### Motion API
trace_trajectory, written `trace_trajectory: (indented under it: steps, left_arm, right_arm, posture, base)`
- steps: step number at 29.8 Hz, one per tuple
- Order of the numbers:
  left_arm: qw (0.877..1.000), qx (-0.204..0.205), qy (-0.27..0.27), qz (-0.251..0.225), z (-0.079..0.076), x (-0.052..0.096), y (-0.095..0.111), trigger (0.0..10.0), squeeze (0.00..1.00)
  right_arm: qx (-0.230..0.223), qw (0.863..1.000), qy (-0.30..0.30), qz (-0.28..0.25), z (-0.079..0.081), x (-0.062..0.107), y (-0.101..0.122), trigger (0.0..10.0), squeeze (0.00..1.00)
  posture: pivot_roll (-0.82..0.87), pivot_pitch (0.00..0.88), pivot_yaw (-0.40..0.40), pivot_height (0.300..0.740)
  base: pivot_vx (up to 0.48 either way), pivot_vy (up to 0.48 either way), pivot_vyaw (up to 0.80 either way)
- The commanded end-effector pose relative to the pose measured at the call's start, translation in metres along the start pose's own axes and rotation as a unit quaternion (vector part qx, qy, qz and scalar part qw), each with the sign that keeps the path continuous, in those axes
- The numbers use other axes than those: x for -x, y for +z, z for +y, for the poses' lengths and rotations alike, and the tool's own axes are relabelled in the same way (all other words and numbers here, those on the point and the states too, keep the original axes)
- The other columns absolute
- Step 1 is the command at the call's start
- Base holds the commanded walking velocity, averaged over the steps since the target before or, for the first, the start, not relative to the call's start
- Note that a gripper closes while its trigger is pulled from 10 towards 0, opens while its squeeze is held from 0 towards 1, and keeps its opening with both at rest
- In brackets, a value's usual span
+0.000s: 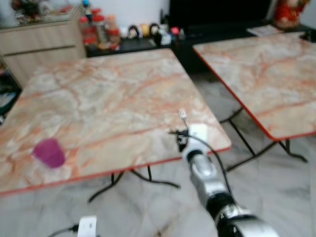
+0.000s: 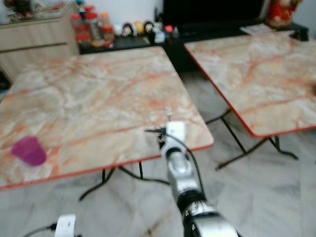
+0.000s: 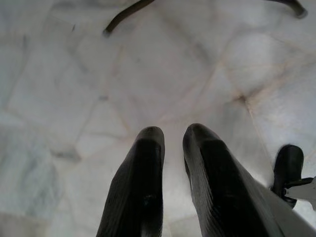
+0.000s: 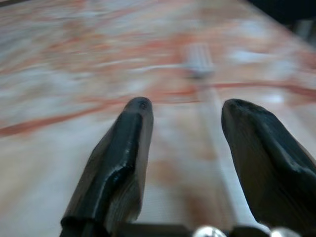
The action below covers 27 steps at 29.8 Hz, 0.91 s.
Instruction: Setting the table
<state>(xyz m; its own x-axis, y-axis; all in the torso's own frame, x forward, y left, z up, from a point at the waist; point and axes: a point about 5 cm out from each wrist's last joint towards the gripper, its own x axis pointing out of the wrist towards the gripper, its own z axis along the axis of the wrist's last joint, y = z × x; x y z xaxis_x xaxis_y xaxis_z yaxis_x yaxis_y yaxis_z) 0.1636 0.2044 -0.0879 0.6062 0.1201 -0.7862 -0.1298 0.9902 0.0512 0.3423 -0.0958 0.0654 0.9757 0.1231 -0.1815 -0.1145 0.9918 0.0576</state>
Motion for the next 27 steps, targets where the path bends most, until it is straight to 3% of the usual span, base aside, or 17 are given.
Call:
trace_trajectory:
  steps: [1,14,27]
  left_arm:
    - [1.000,-0.004,-0.007,-0.005,-0.004,-0.001,0.004,10.0,0.00]
    - [1.000,-0.002,-0.006,-0.004,-0.005,-0.001,0.004,10.0,0.00]
    - [1.000,-0.002,-0.007,-0.006,-0.005,-0.002,0.005,10.0,0.00]
  right_arm:
    - [-0.004,1.000,-0.013,-0.010,-0.009,-0.001,0.005,10.0,0.00]
    - [0.031,0.999,0.023,-0.024,0.000,0.001,0.005,10.0,0.00]
    - [0.038,0.999,0.026,-0.021,0.002,0.002,0.003,10.0,0.00]
  posture:
    - [-0.02,0.000,0.045,0.740]
    - [-0.02,0.000,0.040,0.740]
    - [-0.02,0.000,0.041,0.740]
  base:
    - [0.266,0.000,-0.74]
    - [0.266,0.000,0.00]
    - [0.272,0.000,0.00]
